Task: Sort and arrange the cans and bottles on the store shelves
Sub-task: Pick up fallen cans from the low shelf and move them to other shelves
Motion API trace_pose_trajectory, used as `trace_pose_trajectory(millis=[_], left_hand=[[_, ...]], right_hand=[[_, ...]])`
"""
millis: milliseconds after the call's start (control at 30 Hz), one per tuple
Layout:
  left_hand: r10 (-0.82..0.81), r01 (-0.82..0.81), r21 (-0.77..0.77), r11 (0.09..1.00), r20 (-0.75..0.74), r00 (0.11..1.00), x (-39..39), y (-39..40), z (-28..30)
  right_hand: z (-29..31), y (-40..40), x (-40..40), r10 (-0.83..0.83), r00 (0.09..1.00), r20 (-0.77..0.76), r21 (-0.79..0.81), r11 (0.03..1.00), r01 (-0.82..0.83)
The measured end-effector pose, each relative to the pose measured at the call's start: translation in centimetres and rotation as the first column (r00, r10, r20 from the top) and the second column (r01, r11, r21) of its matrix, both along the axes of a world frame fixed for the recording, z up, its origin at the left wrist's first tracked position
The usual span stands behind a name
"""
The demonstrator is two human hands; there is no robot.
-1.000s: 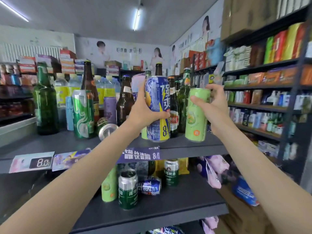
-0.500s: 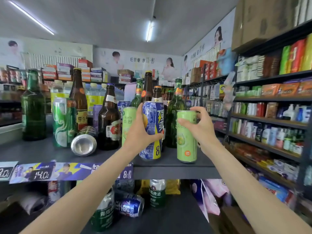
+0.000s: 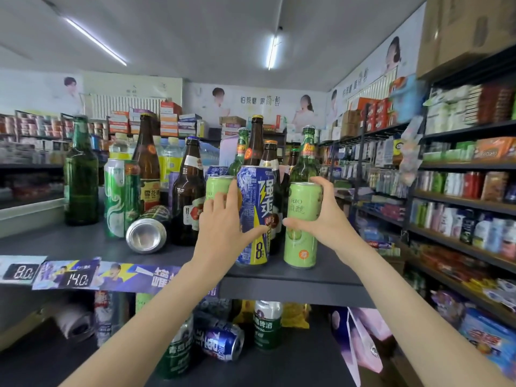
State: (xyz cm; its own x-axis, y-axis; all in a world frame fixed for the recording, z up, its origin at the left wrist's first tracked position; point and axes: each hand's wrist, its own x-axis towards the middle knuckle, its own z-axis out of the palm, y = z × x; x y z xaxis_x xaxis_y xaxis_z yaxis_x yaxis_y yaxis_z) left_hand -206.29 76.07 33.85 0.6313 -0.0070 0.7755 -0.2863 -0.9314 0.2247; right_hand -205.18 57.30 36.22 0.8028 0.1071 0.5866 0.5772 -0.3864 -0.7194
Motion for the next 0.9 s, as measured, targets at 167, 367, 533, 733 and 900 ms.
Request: trace_pose_trajectory(millis=[167,367,533,733,900], left_hand=[[-0.092,0.091,-0.113,0.989,0.0,0.996,0.1,0.9,-0.3],[-0.006,0.012,-0.079,0.997,0.074,0.997,0.4,1.3,-0.9],[-0.036,0.047,-0.109,0.993,0.1,0.994,0.4,1.3,-1.6],[-0.18,0.188,-0.093,0.978,0.087,0.98,0.2,2.6,-1.9],[-0.204,0.228,-0.221,0.948,0.126,0.971,-1.0,7.5,-1.7]], right_hand=[[-0.4,0.1,0.1,-0.088,0.992,0.094,-0.073,0.993,0.095],[-0.4,1.0,0.1,-0.081,0.988,0.13,-0.082,0.992,0.093],[-0.3,1.6,0.1,-0.074,0.986,0.147,-0.076,0.993,0.086],[0.6,1.1,-1.8,-0.021,0.978,0.208,0.005,1.0,0.02],[4.1,4.2,-4.6,0.035,0.94,0.338,0.035,0.998,-0.049]])
